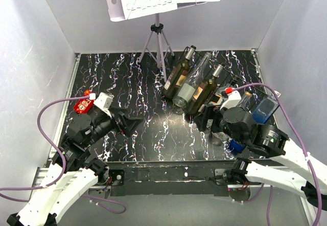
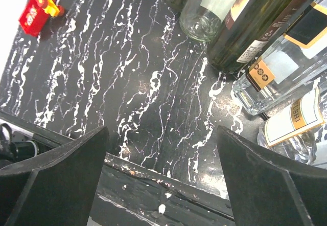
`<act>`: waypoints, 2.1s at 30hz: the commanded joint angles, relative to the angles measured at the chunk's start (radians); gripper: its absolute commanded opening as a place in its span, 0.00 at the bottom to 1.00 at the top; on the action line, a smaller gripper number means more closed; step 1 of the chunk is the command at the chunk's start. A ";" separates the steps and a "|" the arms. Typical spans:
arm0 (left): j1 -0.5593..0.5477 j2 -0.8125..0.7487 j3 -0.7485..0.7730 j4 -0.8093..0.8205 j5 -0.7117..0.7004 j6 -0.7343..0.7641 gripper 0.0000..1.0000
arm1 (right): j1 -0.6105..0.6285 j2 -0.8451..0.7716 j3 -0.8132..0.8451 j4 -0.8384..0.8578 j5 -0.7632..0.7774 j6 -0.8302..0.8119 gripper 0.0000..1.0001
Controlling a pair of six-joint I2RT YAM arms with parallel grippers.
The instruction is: Take the wine bottle off the wine rack
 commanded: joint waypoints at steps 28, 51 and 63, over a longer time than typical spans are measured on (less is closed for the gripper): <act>0.001 0.004 -0.012 -0.018 -0.086 0.013 0.98 | -0.425 0.258 0.341 -0.375 0.629 0.188 0.57; 0.003 -0.011 -0.012 -0.029 -0.060 0.010 0.98 | -0.894 0.300 0.157 -0.130 0.422 -0.161 0.83; 0.001 0.001 -0.010 -0.029 -0.060 0.011 0.98 | -0.944 0.287 0.045 0.024 0.378 -0.237 0.85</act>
